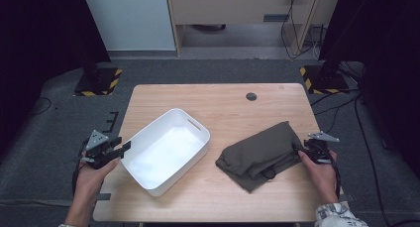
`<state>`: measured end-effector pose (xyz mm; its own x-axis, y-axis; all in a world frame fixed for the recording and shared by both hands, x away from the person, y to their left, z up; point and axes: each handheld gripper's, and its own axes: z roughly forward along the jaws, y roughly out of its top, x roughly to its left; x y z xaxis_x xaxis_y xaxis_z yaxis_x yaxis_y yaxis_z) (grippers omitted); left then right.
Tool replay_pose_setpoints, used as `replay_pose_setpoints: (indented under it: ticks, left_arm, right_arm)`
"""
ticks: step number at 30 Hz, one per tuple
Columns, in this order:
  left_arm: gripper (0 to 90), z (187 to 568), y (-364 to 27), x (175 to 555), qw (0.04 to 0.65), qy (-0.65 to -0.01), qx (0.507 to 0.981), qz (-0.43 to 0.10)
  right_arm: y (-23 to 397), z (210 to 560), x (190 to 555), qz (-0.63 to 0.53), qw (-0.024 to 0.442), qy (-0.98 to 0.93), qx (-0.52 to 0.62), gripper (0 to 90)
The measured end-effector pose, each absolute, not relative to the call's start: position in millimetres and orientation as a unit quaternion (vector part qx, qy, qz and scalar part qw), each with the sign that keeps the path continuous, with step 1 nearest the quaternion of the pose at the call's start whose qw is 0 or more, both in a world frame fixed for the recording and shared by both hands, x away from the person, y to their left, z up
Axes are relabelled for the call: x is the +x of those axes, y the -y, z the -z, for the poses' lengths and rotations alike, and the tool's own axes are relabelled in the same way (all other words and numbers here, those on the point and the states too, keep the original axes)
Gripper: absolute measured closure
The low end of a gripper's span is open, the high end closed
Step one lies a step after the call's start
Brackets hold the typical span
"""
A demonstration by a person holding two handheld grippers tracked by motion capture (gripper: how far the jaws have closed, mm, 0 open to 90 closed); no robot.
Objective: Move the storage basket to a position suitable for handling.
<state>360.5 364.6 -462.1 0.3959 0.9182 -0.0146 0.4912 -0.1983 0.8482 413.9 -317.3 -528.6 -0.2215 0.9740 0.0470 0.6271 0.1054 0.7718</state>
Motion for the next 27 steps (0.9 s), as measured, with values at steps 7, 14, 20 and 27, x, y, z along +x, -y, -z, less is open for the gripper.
replay_pose_setpoints:
  ticks: [7, 14, 20, 27]
  left_arm:
    - [67.0, 476.1, -369.8, 368.2, 0.406, -0.480, 0.738, -0.246]
    - [79.5, 475.2, -363.1, 367.6, 0.391, -0.475, 0.749, -0.244]
    - [82.3, 474.1, -353.6, 371.0, 0.388, -0.475, 0.750, -0.247]
    - [63.9, 472.1, -354.9, 372.8, 0.399, -0.485, 0.736, -0.253]
  right_arm:
    - [319.5, 529.8, 412.2, -0.354, 0.244, -0.694, 0.578, 42.8]
    - [319.7, 530.1, 412.1, -0.353, 0.246, -0.693, 0.579, 40.1]
    - [321.6, 529.4, 411.9, -0.355, 0.246, -0.693, 0.577, 38.0]
    - [324.7, 524.0, 410.8, -0.366, 0.247, -0.685, 0.580, 35.6]
